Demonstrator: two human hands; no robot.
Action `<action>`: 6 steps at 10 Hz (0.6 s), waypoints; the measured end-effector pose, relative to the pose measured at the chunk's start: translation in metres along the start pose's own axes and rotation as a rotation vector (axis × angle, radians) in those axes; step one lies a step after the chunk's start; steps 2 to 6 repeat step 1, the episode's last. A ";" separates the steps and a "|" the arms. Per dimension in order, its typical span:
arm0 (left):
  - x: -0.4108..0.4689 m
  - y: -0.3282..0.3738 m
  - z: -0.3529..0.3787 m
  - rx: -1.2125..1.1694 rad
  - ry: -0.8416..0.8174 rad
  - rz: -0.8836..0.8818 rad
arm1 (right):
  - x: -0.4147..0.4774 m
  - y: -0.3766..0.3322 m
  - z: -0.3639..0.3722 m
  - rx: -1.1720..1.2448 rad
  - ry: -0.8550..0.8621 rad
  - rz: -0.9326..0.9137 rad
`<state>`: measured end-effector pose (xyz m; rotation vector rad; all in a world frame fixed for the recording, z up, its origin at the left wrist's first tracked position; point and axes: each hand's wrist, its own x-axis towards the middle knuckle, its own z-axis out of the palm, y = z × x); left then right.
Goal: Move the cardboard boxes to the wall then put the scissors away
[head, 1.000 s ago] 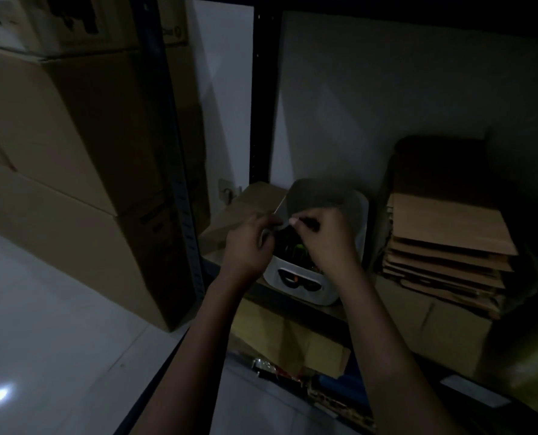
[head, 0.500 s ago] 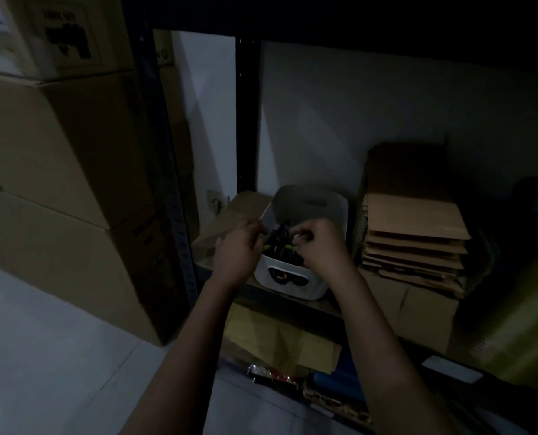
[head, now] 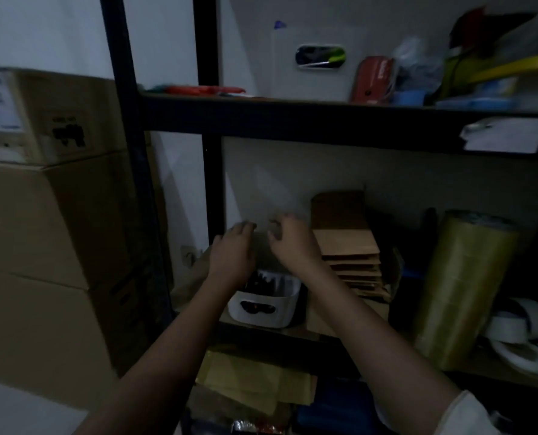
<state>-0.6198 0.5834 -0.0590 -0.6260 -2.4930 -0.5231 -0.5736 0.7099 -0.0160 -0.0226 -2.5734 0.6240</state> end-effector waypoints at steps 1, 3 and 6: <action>0.018 0.033 -0.031 -0.078 0.194 0.103 | 0.001 -0.010 -0.035 -0.118 0.231 -0.116; 0.018 0.033 -0.031 -0.078 0.194 0.103 | 0.001 -0.010 -0.035 -0.118 0.231 -0.116; 0.018 0.033 -0.031 -0.078 0.194 0.103 | 0.001 -0.010 -0.035 -0.118 0.231 -0.116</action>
